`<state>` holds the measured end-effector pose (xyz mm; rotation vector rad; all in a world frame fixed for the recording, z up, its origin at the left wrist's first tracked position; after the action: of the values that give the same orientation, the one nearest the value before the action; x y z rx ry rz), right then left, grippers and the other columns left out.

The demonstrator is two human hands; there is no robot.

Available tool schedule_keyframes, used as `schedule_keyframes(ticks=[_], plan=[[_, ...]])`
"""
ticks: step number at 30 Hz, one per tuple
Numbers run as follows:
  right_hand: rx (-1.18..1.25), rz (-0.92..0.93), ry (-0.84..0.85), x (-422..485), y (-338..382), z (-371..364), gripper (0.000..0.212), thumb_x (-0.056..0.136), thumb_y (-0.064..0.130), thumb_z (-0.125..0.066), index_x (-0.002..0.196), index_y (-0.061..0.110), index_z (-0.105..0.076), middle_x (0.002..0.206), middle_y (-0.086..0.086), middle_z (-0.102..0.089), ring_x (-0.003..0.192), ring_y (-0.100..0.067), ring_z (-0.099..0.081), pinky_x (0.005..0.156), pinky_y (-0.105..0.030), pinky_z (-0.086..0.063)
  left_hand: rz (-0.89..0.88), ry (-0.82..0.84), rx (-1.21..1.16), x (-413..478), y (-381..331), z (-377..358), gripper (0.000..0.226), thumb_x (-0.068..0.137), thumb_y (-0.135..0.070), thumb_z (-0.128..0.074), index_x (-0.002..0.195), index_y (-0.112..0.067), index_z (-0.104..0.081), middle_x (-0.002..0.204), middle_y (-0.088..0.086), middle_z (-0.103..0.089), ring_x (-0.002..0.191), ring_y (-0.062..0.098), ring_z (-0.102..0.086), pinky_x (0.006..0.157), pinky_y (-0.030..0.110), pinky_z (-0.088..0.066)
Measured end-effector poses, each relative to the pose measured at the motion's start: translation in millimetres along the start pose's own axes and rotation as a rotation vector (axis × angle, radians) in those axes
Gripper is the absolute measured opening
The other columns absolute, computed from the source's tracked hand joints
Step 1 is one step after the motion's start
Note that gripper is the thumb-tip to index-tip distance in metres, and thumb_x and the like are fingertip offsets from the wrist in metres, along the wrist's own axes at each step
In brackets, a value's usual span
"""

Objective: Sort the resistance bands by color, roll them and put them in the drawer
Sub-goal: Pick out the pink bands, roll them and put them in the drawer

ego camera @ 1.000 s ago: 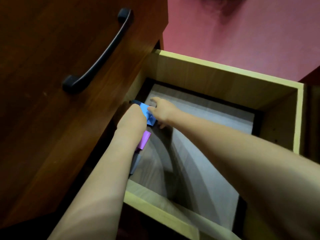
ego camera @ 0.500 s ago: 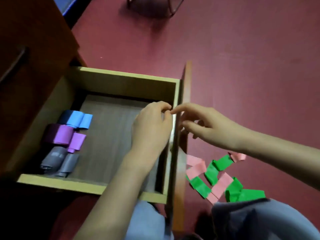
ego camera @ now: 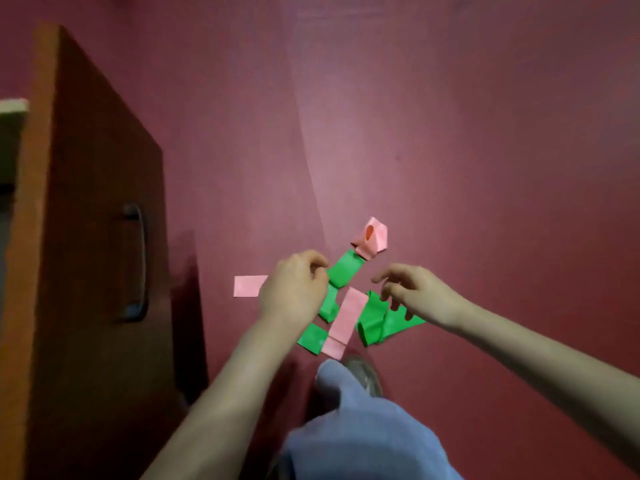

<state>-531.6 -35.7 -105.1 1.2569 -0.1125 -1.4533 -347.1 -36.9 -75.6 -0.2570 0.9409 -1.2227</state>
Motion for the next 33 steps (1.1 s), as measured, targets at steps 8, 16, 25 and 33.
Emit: schedule_keyframes(ticks=[8, 16, 25, 33], plan=[[0.068, -0.113, -0.033, 59.1, -92.9, -14.8, 0.026, 0.088, -0.001, -0.040, 0.083, 0.021, -0.053, 0.065, 0.005, -0.055, 0.055, -0.011, -0.050, 0.043, -0.015, -0.041, 0.248, 0.177, 0.025, 57.3, 101.0, -100.5, 0.029, 0.083, -0.004, -0.049, 0.110, -0.005, -0.058, 0.112, 0.017, -0.062, 0.100, 0.035, -0.058, 0.088, 0.039, -0.046], [0.070, -0.140, 0.028, 133.3, -135.3, -69.5, 0.026, 0.085, 0.000, -0.038, 0.088, 0.016, -0.058, 0.064, 0.008, -0.055, 0.056, -0.009, -0.051, 0.052, -0.018, -0.040, 0.422, 0.138, 0.248, 95.9, 163.9, -151.7, 0.059, 0.085, -0.018, -0.053, 0.138, -0.009, -0.029, 0.141, 0.016, -0.033, 0.129, 0.034, -0.033, 0.103, 0.042, -0.030], [0.166, -0.104, 0.032, 156.5, -153.4, -113.2, 0.028, 0.086, 0.001, -0.039, 0.087, 0.024, -0.057, 0.064, 0.010, -0.056, 0.058, -0.004, -0.051, 0.063, -0.023, -0.041, 0.280, -0.009, 0.405, 117.2, 186.9, -164.3, 0.055, 0.079, -0.021, -0.063, 0.127, -0.010, -0.040, 0.129, 0.016, -0.043, 0.124, 0.033, -0.035, 0.100, 0.042, -0.028], [0.085, -0.073, 0.025, 131.6, -166.2, -126.9, 0.032, 0.083, 0.004, -0.048, 0.114, 0.011, -0.055, 0.087, -0.002, -0.058, 0.077, -0.019, -0.052, 0.082, -0.040, -0.047, 0.283, 0.044, 0.259, 128.1, 177.9, -165.5, 0.013, 0.080, -0.023, -0.062, 0.071, -0.018, -0.054, 0.097, 0.012, -0.059, 0.101, 0.028, -0.053, 0.088, 0.036, -0.039]])
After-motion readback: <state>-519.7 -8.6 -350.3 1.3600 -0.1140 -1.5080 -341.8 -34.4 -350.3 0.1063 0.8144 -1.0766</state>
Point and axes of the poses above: each hand's wrist, its own x-axis towards the middle knuckle, its own z-axis out of the back of the hand, y = z × x, the point moved 2 cm from there along x, towards the middle knuckle
